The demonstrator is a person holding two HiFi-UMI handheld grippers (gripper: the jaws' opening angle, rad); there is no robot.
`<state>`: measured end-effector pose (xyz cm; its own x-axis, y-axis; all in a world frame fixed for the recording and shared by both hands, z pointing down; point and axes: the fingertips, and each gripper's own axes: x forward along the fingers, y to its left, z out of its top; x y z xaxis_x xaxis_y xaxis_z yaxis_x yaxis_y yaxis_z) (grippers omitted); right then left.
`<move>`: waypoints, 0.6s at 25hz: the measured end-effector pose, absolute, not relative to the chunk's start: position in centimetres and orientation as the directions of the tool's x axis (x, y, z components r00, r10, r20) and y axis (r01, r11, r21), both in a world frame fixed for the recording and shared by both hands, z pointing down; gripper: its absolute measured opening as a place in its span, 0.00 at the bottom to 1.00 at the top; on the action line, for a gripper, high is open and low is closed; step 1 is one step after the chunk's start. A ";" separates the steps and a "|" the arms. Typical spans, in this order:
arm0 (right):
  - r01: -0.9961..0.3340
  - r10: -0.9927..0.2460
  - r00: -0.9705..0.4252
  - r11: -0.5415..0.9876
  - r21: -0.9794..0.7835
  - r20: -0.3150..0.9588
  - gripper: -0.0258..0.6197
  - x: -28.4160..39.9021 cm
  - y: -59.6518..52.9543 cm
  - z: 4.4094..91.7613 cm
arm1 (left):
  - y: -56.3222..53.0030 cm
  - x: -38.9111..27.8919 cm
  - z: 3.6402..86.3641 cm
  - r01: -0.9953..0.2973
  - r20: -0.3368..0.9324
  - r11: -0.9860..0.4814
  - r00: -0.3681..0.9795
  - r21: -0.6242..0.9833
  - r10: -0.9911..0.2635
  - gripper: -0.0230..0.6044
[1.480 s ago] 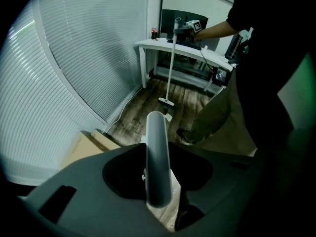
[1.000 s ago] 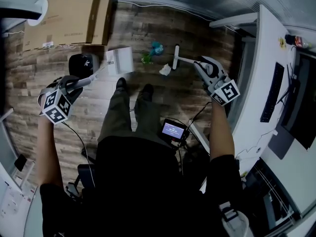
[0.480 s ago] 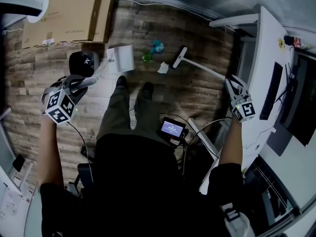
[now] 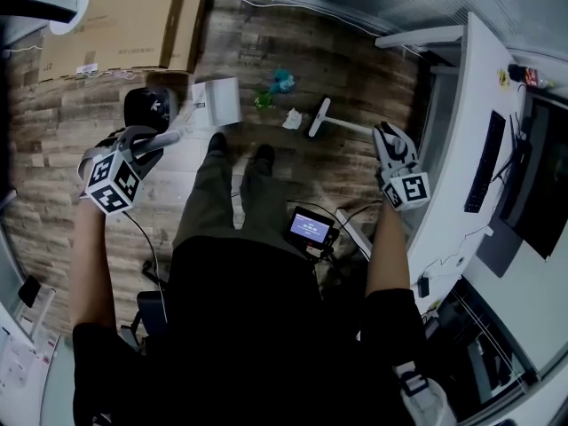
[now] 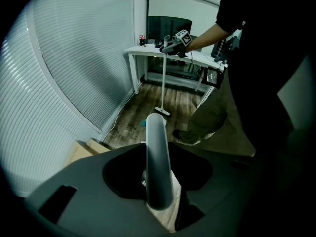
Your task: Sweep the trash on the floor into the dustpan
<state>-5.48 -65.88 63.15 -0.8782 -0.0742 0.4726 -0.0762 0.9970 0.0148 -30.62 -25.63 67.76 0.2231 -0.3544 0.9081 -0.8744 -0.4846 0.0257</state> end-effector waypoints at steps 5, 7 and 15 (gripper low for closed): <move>-0.297 -0.288 -0.892 0.954 0.027 0.350 0.16 -11.1 -67.3 63.0 | -25.7 -30.4 67.7 -0.880 0.901 -0.474 0.224 0.024 -0.371 0.24; -0.327 -0.312 -0.893 0.945 0.007 0.326 0.16 -13.4 -67.3 63.1 | -25.7 -30.5 67.6 -0.883 0.898 -0.469 0.224 0.023 -0.378 0.24; -0.357 -0.348 -0.905 0.934 0.008 0.244 0.16 -19.9 -66.7 61.7 | -25.8 -30.6 67.7 -0.886 0.886 -0.463 0.238 0.030 -0.398 0.24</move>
